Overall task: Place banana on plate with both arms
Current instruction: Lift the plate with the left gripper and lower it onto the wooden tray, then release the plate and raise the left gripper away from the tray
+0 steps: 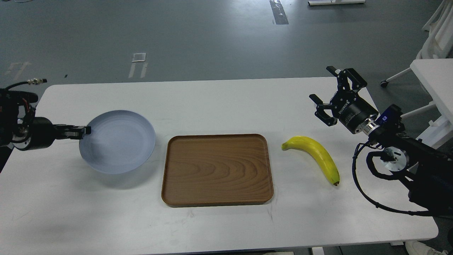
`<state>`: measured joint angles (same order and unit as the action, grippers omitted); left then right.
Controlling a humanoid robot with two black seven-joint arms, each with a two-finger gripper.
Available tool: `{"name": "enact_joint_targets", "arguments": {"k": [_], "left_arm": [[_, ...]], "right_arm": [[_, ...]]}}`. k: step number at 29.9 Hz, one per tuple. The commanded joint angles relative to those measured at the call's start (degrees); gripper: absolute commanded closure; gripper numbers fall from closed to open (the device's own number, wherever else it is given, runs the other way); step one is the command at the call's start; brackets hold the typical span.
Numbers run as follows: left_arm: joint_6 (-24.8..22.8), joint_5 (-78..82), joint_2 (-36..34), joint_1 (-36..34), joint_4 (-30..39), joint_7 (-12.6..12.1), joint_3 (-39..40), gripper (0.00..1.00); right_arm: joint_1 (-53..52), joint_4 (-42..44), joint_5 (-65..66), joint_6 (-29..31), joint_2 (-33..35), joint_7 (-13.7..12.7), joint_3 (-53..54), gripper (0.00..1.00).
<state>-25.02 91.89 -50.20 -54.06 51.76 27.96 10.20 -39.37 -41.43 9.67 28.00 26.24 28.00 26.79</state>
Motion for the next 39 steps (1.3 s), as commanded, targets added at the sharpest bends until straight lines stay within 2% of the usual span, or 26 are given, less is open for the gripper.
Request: {"name": "enact_joint_targets", "arguments": {"k": [1, 3, 7, 15, 21, 35, 39], "left_arm": [[-2.22, 0.22, 0.63, -4.46, 6.13, 0.04, -0.01, 1.0], [-2.92, 0.4, 3.33, -6.04, 7.99, 0.04, -0.09, 1.0], [-2.98, 0.66, 11.16, -8.16, 7.04, 0.04, -0.53, 1.0], [-2.98, 0.66, 26.19, -11.06, -2.8, 0.04, -8.17, 1.0], [-2.98, 0.57, 32.35, -10.36, -8.95, 0.04, -10.9, 1.0], [-2.98, 0.57, 35.0, -8.87, -11.42, -0.02, -12.31, 1.0], [-2.98, 0.48, 35.17, -8.08, -12.04, -0.98, -12.31, 1.0]], "right_arm": [[-0.01, 0.04, 0.0, 0.0, 0.12, 0.0, 0.02, 0.0], [0.08, 0.12, 0.0, 0.0, 0.12, 0.0, 0.02, 0.0], [0.17, 0.21, 0.0, 0.0, 0.12, 0.0, 0.11, 0.0], [0.61, 0.48, 0.0, 0.0, 0.21, 0.0, 0.28, 0.0], [0.69, 0.56, 0.0, 0.0, 0.3, 0.0, 0.28, 0.0], [0.87, 0.56, 0.0, 0.0, 0.39, 0.0, 0.28, 0.0], [0.78, 0.56, 0.0, 0.0, 0.39, 0.0, 0.28, 0.0]]}}
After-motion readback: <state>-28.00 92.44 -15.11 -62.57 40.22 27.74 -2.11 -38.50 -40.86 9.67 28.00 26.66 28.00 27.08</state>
